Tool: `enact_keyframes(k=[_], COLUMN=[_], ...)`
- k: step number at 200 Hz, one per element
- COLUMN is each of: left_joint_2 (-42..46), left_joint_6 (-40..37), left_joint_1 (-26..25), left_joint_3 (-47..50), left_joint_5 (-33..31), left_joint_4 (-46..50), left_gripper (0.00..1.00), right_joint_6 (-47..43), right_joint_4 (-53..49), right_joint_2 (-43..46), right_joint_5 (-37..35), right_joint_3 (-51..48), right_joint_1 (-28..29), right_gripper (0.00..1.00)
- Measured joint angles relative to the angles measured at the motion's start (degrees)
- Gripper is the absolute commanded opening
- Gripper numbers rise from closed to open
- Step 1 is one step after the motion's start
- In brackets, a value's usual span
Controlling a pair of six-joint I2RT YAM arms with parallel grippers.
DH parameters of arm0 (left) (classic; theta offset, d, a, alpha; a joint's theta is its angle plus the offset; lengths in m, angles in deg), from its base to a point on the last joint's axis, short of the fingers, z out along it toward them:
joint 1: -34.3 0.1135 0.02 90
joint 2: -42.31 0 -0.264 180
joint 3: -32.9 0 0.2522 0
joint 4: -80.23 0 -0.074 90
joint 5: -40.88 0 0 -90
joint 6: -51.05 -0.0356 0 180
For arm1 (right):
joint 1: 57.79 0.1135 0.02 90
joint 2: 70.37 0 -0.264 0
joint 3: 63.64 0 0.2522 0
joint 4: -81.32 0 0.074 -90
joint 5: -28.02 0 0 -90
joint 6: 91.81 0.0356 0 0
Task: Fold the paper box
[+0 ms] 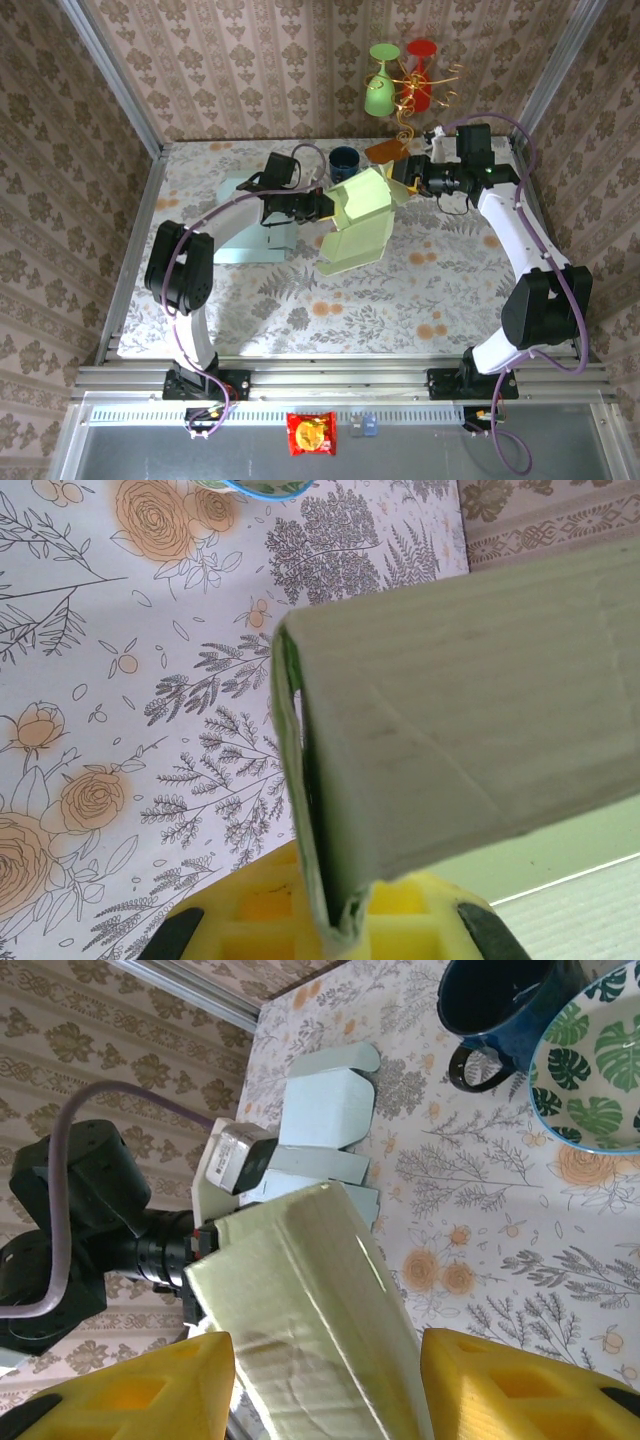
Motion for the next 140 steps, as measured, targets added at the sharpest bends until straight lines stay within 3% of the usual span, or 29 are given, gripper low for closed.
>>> enact_keyframes(k=[66, 140], left_joint_2=[0.0, 0.0], left_joint_6=[-0.4, -1.1], left_joint_1=[-0.7, -1.5], left_joint_3=[-0.7, -2.0], left_joint_5=[-3.1, -5.6], left_joint_4=[2.1, 4.2], left_gripper=[0.0, 0.0], right_joint_6=[-1.4, -6.6], right_joint_4=[-3.5, -11.5], right_joint_2=[-0.2, -2.6], right_joint_5=[-2.7, -16.7], right_joint_3=[1.1, 5.2], right_joint_1=[3.6, 8.5], right_gripper=[0.47, 0.35])
